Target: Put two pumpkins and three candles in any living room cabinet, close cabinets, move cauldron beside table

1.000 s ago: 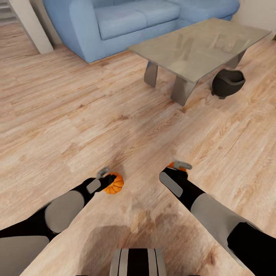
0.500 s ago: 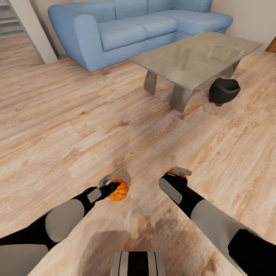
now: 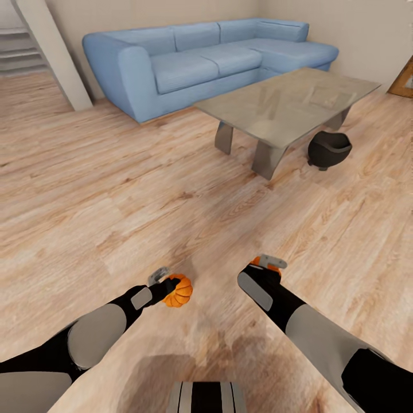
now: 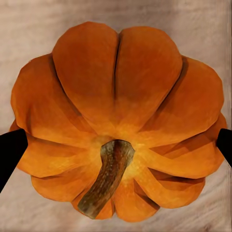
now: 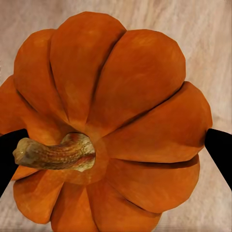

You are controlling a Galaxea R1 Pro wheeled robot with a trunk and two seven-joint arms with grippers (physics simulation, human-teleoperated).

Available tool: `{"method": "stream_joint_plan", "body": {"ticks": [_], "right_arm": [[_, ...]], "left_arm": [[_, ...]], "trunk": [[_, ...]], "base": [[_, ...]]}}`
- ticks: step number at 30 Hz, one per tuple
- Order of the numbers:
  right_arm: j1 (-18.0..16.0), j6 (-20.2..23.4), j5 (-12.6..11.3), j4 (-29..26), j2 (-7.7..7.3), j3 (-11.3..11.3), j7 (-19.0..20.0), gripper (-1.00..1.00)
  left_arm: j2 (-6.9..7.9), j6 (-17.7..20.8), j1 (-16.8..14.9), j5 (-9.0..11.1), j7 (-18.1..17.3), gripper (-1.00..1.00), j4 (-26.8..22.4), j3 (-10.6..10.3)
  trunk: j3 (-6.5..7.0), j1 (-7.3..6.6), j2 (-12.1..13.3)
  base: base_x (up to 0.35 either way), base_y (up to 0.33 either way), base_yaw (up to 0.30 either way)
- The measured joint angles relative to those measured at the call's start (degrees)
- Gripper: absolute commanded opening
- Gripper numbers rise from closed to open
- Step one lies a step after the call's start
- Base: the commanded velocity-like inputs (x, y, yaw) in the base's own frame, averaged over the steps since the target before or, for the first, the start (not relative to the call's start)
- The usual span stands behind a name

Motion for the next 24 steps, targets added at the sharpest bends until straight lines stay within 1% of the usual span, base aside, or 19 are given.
{"method": "stream_joint_plan", "body": {"ticks": [4, 10, 17, 19, 22, 24], "right_arm": [[0.31, -0.28, 0.07, 0.05, -0.04, -0.03, 0.00, -1.00], [0.96, -1.83, 0.08, 0.17, -0.06, -0.04, 0.03, -1.00], [1.34, -2.13, 0.07, 0.89, -0.07, -0.05, 0.02, -1.00], [1.43, -2.14, 0.06, 1.14, -0.06, -0.05, 0.16, -1.00], [1.48, -2.16, 0.06, 1.29, -0.02, -0.01, 0.63, -1.00], [1.49, -2.16, 0.06, 1.33, -0.01, -0.04, 0.76, -1.00]], "left_arm": [[-0.02, 0.00, 0.01, -0.02, 0.00, -1.00, -0.01, -0.05], [0.01, 0.00, 0.07, -0.03, 0.01, -1.00, 0.00, -0.08], [0.01, 0.00, 0.11, -0.05, 0.14, -1.00, 0.00, -0.15], [0.01, -0.03, 0.11, -0.90, 0.26, -1.00, 0.00, -0.30], [0.02, -1.00, 0.11, -3.19, 0.46, -1.00, -0.03, -0.46], [-0.01, -1.70, 0.10, -3.99, 0.52, -1.00, -0.02, -0.48]], "trunk": [[0.89, -0.10, 0.05], [2.22, -0.26, 0.13], [3.77, -0.44, 0.23], [4.21, -0.49, 0.25], [4.88, -0.57, 0.29], [5.32, -0.62, 0.32]], "base": [[0.000, 0.000, 0.000], [0.000, 0.000, 0.000], [0.000, 0.000, 0.000], [0.000, 0.000, 0.000], [0.000, 0.000, -0.027], [0.000, 0.000, -0.154]]}}
